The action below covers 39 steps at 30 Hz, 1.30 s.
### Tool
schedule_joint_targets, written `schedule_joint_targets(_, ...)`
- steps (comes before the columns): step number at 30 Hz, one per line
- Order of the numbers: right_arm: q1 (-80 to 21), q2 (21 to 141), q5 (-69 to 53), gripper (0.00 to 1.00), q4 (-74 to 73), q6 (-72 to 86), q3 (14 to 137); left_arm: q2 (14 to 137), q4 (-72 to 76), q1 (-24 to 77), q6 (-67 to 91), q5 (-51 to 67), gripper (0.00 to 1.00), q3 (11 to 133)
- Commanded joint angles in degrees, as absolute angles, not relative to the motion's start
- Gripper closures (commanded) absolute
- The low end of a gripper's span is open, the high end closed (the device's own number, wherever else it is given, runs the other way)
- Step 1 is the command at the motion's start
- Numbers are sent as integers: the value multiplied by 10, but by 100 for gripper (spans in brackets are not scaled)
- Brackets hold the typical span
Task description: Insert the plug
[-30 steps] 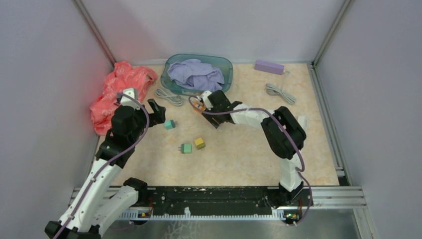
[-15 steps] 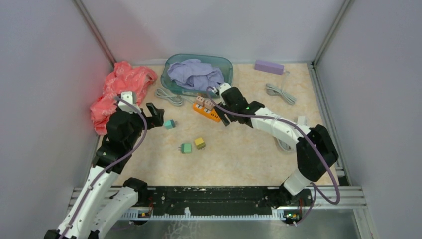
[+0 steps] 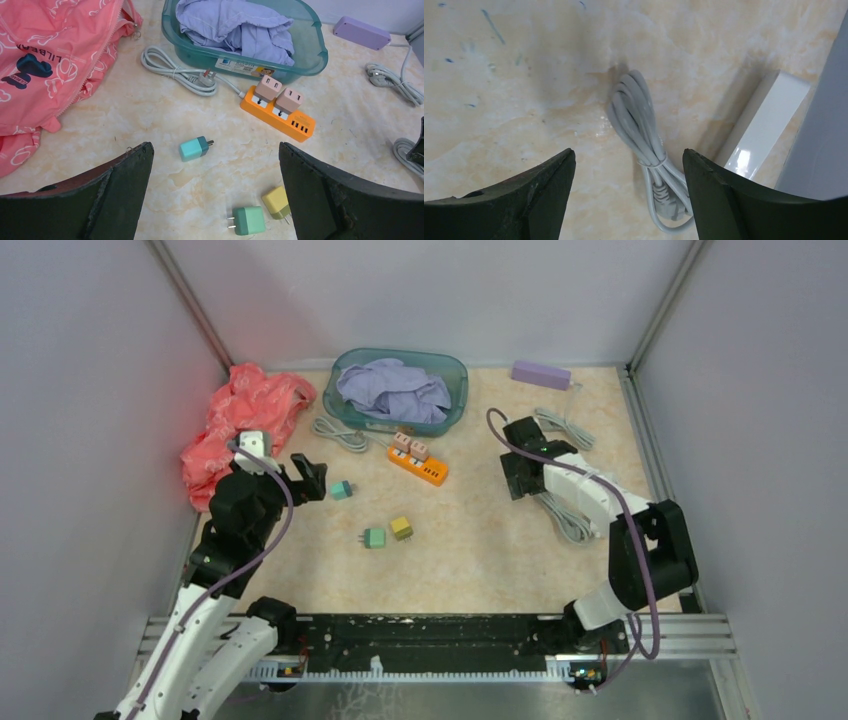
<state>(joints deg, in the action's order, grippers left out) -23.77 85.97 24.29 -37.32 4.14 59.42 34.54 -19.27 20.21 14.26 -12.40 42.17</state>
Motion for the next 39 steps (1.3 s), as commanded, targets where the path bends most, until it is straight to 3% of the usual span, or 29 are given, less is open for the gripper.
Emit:
schedule_joint_targets(1, -188, 846, 225, 23, -357, 64, 581, 339, -183, 200, 138, -119, 0, 417)
schedule_joint_targets(15, -120, 925, 119, 31, -295, 57, 577, 332, -182, 198, 140, -112, 0, 412)
schedule_joint_targets(21, -128, 928, 58, 61, -315, 67, 582, 334, -181, 195, 144, -105, 0, 411)
schedule_joint_targets(26, -191, 923, 58, 86, -323, 82, 594, 334, -181, 190, 145, -103, 0, 411)
schedule_joint_targets(39, -354, 1002, 30, 86, -305, 117, 691, 344, -181, 179, 147, -94, 0, 411)
